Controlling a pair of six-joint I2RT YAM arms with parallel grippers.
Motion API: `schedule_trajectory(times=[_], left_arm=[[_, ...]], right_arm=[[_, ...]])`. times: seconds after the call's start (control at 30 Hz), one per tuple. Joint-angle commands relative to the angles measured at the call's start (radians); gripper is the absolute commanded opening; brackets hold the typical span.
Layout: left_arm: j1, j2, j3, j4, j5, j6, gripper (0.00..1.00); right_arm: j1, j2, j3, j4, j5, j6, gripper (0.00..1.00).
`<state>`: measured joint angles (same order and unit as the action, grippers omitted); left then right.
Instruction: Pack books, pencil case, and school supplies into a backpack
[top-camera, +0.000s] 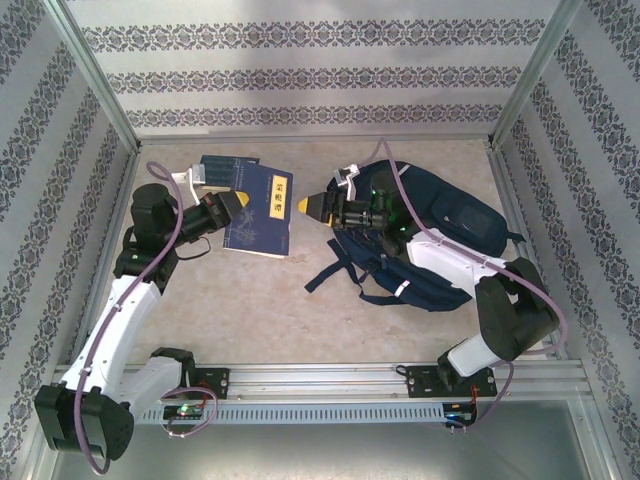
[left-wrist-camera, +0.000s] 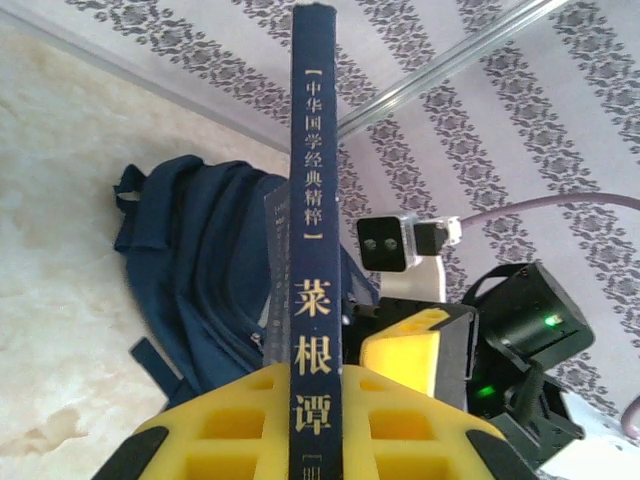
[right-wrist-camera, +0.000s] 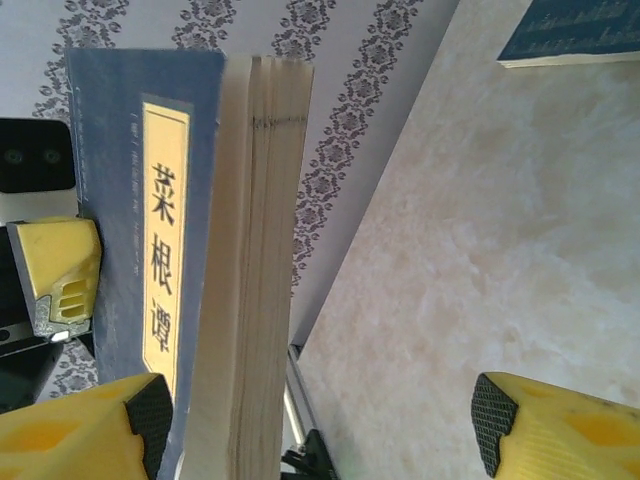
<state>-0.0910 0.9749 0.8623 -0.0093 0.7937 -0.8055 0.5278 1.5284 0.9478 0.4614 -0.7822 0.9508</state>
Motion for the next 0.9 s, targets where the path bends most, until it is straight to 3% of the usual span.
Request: schedule_trajectory(times=[0.0,0.3,0.57,0.7,0.87], left_arm=[[-0.02,-0.013,0.02,0.138,0.055,-0.041,0.0],[-0.052,-0.033,0.005,0.178,0.068,-0.063,0.0],[-0.065,-0.023,-0.046,0.262,0.072,-0.126,0.0],[-0.066,-0.024,-0.058,0.265,0.069,-0.131,0.0],[-0.067,-0.016,-0.06,0.256,0.063,-0.136,0.03]], right_arm=[[0.028,-0.022,0.013,0.084,-0.003,0.041,0.8],[0.057,0.04,0.028,0.262,-0.009,0.157,0.78],[0.09,0.077,0.052,0.497,-0.059,0.304,0.65],[0.097,0.064,0.037,0.511,-0.045,0.323,0.46],[0.1,0.061,0.009,0.548,-0.029,0.354,0.05]])
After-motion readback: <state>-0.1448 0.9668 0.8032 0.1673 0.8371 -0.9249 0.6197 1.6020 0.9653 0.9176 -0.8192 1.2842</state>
